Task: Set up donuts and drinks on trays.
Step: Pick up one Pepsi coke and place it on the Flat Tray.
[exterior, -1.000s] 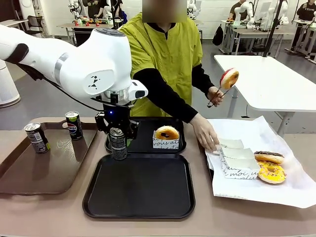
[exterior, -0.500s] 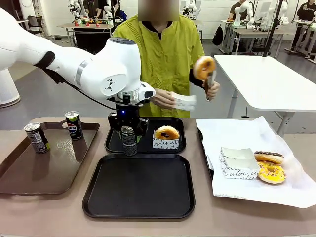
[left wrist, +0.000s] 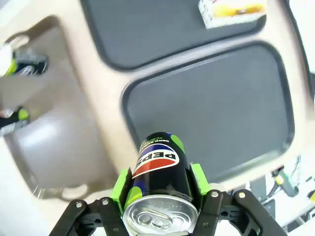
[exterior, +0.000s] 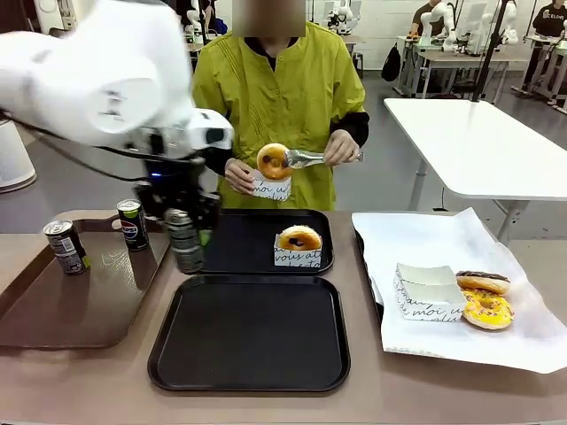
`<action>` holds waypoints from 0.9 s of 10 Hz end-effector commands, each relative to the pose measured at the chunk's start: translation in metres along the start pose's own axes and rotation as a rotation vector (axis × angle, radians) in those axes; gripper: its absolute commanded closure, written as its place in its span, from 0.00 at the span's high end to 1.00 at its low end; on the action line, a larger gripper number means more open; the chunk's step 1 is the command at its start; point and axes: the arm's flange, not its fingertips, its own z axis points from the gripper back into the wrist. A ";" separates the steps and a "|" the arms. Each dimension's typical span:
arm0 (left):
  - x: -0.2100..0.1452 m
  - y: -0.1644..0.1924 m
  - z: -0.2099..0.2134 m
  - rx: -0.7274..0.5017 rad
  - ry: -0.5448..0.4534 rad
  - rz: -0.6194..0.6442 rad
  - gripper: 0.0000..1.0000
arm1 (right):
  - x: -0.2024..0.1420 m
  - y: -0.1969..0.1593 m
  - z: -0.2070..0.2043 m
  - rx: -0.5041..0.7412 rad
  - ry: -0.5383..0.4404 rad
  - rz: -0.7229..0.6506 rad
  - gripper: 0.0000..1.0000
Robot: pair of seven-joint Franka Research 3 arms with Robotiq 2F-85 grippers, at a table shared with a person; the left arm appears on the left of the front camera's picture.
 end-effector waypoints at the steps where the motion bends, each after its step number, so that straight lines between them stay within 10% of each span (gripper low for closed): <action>1: -0.013 0.025 0.003 -0.015 -0.003 0.008 0.59 | 0.000 0.001 -0.001 0.007 -0.007 0.006 1.00; 9: 0.027 -0.005 -0.025 -0.023 0.032 0.038 0.59 | 0.000 0.001 -0.001 0.007 -0.007 0.006 1.00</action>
